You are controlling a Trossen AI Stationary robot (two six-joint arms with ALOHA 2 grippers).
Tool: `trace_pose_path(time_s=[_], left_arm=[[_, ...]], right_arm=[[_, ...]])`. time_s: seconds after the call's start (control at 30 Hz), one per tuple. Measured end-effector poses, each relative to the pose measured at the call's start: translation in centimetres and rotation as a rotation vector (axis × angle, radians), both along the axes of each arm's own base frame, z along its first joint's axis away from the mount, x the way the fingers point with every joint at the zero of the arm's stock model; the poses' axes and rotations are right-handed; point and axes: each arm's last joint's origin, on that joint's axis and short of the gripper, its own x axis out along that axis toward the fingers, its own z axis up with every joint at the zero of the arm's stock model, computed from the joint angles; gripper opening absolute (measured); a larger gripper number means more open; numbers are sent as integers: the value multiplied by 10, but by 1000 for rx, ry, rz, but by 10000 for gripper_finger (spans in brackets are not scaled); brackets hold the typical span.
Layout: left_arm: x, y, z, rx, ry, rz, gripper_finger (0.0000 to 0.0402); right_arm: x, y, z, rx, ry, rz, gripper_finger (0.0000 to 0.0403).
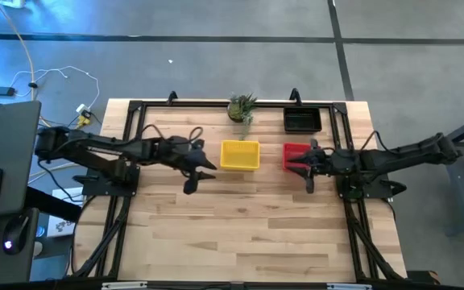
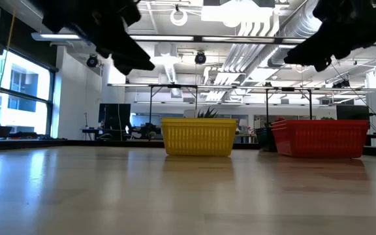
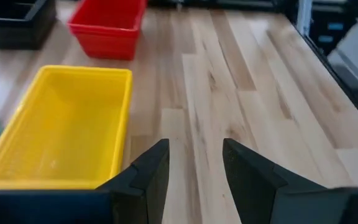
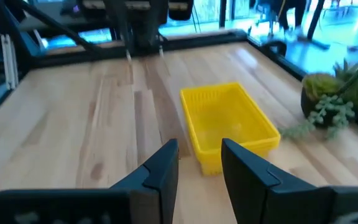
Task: Stack baskets by color
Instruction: Return to Home Position
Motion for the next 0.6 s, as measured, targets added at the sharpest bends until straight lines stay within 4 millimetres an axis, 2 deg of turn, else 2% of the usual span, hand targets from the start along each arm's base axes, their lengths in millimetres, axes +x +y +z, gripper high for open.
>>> trace_pose_path(time_s=[0.27, 0.6], left_arm=[[-39, -4, -19, 29, -121, 104, 138], [-77, -6, -28, 104, -185, 236, 138]], right_arm=[[-11, 0, -16, -62, -123, 109, 110], [-32, -4, -13, -124, -177, 84, 110]])
